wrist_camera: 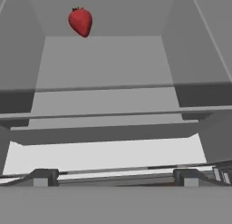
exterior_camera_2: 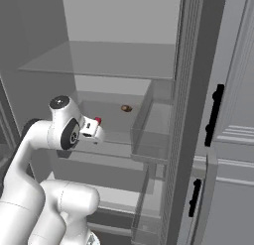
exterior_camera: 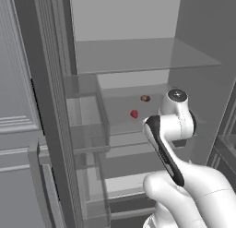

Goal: Take the strawberry from the fridge and place it on top of the pancake, located on the dining counter.

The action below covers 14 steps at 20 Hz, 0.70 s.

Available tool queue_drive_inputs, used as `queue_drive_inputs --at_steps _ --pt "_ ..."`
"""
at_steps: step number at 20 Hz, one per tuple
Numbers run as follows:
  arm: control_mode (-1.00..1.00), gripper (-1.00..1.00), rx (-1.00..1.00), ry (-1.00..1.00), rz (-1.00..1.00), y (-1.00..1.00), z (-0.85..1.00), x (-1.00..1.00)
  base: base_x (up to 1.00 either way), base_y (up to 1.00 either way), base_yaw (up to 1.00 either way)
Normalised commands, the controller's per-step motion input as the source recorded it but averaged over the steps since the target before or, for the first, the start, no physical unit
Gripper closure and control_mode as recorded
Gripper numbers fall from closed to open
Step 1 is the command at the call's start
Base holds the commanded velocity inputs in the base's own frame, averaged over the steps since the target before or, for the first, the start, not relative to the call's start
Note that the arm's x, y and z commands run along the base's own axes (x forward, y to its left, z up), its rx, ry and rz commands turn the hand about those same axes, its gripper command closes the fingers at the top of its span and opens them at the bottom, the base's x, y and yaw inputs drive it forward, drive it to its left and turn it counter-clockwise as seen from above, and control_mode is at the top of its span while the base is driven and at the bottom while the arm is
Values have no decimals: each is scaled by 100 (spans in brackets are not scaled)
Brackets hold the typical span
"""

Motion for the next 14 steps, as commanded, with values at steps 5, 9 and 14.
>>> queue_drive_inputs --at_steps 5,9,14 --pt "100 -100 0 0 0 0 0 0 41 14 0" --pt "100 -100 0 0 0 0 0 0 13 4 0" --pt "-100 -100 0 -12 9 19 0 20 1 0 0"
